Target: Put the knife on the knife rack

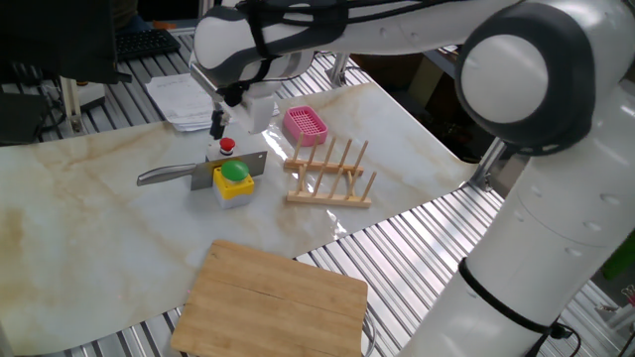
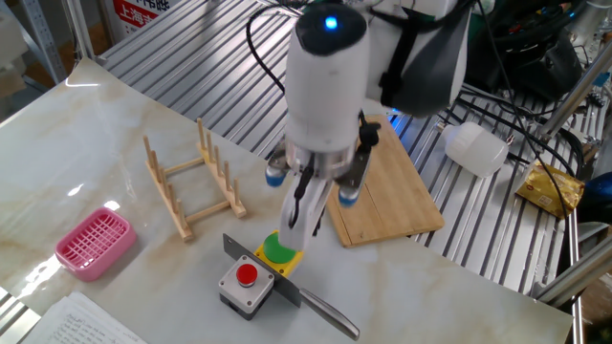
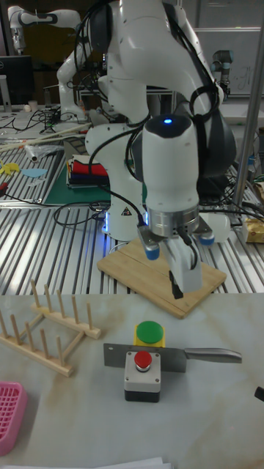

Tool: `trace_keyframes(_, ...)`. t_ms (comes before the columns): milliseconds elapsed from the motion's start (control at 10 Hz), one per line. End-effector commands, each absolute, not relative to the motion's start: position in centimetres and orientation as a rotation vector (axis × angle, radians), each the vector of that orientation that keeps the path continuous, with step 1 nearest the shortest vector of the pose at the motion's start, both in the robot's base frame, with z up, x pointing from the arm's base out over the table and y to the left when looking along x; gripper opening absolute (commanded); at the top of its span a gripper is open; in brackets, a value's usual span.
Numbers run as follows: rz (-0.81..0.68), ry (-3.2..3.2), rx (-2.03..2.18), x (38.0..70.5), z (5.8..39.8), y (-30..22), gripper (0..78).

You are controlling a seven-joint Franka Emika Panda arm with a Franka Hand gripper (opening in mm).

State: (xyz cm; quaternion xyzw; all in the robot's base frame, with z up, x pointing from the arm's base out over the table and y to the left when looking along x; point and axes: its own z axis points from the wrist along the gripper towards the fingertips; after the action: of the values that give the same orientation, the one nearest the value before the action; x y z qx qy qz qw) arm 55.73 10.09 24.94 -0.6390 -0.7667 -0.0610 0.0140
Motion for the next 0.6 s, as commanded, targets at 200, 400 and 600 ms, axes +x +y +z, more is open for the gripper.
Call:
trace_keyframes(200,-0.174,-2.344,-2.074,57.2,22.5,11.1,0.0)
trace_keyframes(400,-0.174,-2.34,-2.079,57.5,22.3,11.1,0.0)
trace_keyframes(600,-0.169,-2.331,-2.093,57.8,21.8,11.0,0.0)
